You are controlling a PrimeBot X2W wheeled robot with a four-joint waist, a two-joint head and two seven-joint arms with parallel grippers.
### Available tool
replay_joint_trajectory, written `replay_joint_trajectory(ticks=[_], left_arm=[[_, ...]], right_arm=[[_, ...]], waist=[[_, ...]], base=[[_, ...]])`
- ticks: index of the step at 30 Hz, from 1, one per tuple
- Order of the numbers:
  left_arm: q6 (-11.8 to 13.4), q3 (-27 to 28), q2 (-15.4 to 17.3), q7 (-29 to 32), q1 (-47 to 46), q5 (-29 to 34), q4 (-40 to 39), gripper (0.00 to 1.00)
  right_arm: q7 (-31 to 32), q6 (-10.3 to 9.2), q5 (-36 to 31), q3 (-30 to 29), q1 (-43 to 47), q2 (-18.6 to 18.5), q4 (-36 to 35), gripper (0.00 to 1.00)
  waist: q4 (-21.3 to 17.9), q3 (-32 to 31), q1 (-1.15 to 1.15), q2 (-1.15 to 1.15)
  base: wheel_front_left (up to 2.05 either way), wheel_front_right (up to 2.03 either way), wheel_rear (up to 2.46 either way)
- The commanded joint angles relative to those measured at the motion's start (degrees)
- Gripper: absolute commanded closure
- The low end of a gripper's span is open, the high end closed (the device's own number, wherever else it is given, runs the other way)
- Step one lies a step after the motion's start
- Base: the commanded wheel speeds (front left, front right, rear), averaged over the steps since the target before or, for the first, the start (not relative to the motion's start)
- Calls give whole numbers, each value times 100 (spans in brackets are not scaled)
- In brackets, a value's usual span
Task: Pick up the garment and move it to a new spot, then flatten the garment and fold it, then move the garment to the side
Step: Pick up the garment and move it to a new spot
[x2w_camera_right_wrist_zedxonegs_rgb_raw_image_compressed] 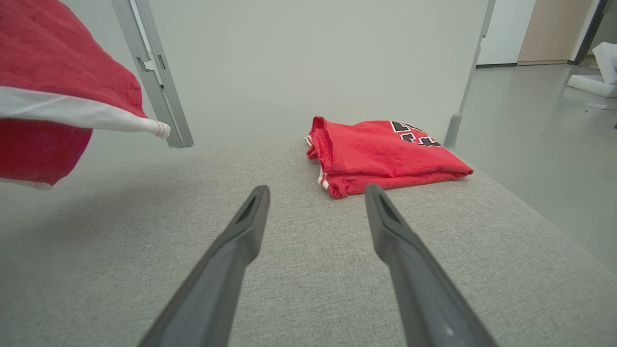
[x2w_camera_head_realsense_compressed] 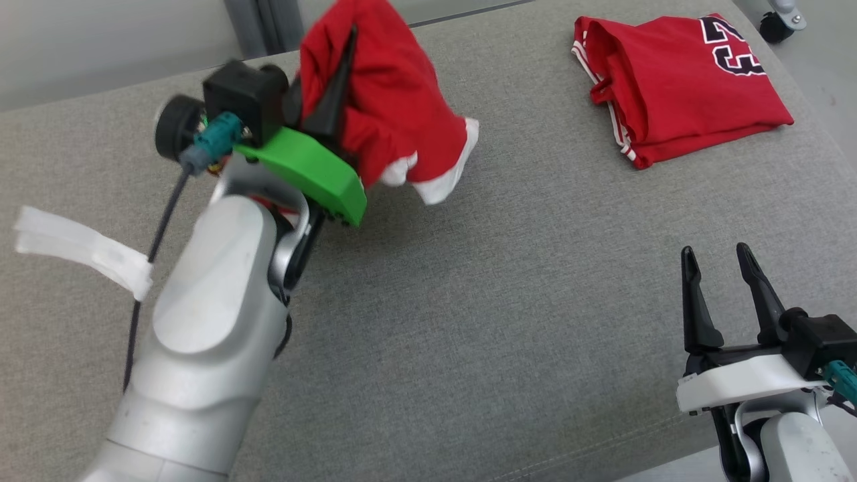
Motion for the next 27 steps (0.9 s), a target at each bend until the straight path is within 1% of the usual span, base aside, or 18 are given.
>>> replay_joint_trajectory(ticks=[1,5,8,9,10,11,12,15,19,23,27], left_arm=[[39,-54,-27,-97,239,-58,115,100],[93,-356,-158,-313,801,-156,529,100],[102,-566,-190,-447,1106,-275,845,100],[105,-649,-199,-497,1172,-280,944,98],[116,-750,-207,-550,1196,-240,1015,63],[131,-808,-214,-595,1194,-226,1049,12],[146,-842,-215,-655,1189,-277,1085,0],[202,-889,-217,-804,1061,-352,1042,0],[336,-783,-214,-903,986,-341,865,0],[434,-520,-152,-922,1064,-259,571,0],[521,-158,36,-921,1375,-116,158,0]], right_arm=[[-17,-11,31,1,-41,28,18,0],[-17,-11,33,52,-66,49,61,0],[-17,-11,36,102,-79,58,99,0],[-18,-11,36,120,-81,59,110,0],[-17,-11,41,136,-84,51,121,0],[-18,-11,41,147,-84,41,129,0],[-18,-11,41,144,-77,24,141,0],[-17,-11,51,138,-45,3,156,0],[-17,-11,43,133,28,-4,147,0],[-17,-11,8,165,79,-12,138,0],[-17,-11,-7,199,100,-33,128,0]], waist=[[-12,24,0,0],[17,48,0,0],[55,51,0,0],[76,45,0,0],[101,34,0,0],[121,23,0,0],[157,-6,0,0],[254,-112,0,0],[423,-296,0,0],[617,-463,0,0],[796,-618,0,0]], base=[[0,0,0],[0,0,0],[0,0,0],[0,0,0],[0,0,0],[0,0,0],[0,0,0],[0,0,0],[0,0,0],[0,0,0],[0,0,0]])
